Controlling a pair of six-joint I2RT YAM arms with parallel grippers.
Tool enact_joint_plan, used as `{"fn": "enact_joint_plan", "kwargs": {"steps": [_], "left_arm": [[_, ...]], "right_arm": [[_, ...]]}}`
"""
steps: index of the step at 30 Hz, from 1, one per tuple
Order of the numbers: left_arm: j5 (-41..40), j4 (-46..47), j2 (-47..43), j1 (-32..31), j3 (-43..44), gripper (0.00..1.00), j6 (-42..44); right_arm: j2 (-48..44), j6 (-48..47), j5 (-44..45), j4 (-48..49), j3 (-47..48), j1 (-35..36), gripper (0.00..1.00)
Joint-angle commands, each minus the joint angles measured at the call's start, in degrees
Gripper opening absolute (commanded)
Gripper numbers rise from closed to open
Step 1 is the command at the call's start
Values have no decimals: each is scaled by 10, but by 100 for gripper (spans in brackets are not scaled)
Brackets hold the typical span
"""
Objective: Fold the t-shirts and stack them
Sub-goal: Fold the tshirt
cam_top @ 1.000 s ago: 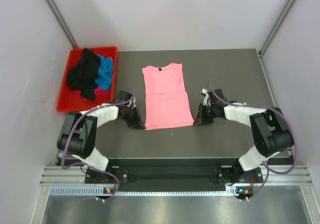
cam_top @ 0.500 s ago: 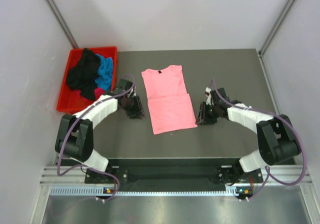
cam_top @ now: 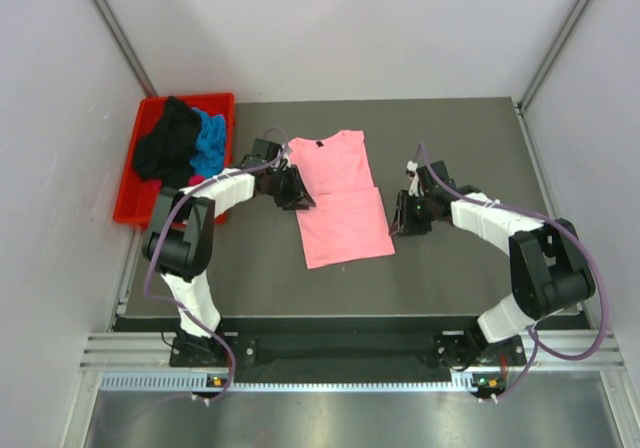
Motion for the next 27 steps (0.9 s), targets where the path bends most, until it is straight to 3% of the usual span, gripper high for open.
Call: {"fn": "enact_joint_plan", "kwargs": {"steps": [1,19,27], "left_arm": [[-17,31,15,11,50,31,5],[-103,47,42,30,54,32,41],[-186,5,-33,31,51,34,74]], "right_arm": [[3,-14,7,1,25,1,33],[-18,-15,20,3,4,2,34],[-45,-14,26,2,-12,1,34]]}}
